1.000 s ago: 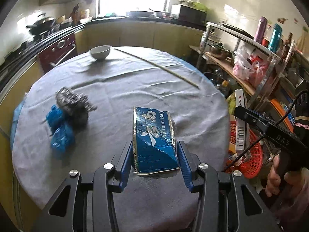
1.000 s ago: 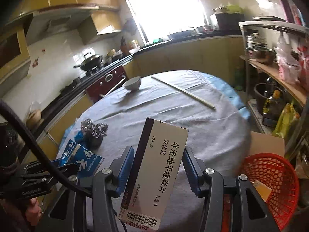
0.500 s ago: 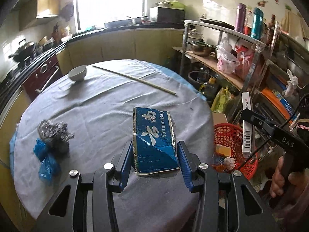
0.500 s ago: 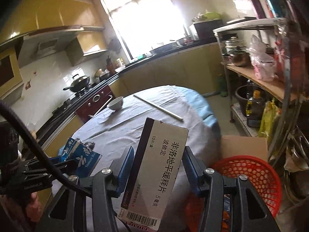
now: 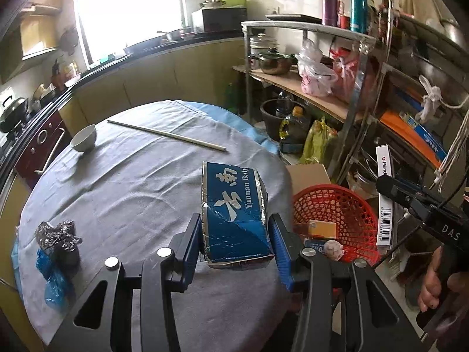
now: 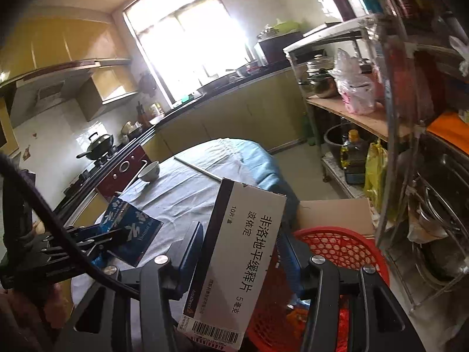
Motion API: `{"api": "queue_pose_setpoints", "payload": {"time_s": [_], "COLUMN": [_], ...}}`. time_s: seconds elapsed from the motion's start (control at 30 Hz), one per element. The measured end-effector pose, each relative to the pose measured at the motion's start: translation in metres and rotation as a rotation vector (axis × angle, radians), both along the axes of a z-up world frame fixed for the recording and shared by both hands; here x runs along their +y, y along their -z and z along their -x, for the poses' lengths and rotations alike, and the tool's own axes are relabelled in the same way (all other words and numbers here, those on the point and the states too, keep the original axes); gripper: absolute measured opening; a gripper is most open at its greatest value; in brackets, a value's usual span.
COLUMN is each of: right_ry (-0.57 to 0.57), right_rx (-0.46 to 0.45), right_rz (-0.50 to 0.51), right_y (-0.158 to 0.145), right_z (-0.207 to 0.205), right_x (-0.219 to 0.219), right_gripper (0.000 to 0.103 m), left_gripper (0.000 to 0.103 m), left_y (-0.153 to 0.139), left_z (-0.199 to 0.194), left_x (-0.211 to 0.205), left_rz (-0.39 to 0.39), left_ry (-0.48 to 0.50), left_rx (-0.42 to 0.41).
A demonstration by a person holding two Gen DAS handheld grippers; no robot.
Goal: Collect trash
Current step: 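Carry the blue box and white medicine box toward the red basket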
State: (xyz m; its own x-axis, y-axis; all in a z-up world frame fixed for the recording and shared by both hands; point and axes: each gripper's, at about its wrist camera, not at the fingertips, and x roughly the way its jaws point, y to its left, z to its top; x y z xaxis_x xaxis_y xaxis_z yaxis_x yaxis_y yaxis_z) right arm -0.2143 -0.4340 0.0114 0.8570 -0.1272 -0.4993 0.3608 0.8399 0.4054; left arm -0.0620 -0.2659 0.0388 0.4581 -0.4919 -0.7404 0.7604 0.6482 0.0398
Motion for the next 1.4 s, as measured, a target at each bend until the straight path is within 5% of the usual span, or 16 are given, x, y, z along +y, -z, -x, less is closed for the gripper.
{"api": "queue_pose_setpoints", "payload": {"time_s": [1.4], "right_ry": [0.106], "right_rx": [0.047], "right_rz": [-0.07], "right_y": [0.026], "right_z": [0.054], "right_x": [-0.047], "right_gripper": [0.055], "left_gripper": [0.047], "left_y": [0.034], "left_z": [0.047], "left_x": [-0.094], "left_rz": [-0.088], "left_ry": [0.149], "left_rx": [0.01]}}
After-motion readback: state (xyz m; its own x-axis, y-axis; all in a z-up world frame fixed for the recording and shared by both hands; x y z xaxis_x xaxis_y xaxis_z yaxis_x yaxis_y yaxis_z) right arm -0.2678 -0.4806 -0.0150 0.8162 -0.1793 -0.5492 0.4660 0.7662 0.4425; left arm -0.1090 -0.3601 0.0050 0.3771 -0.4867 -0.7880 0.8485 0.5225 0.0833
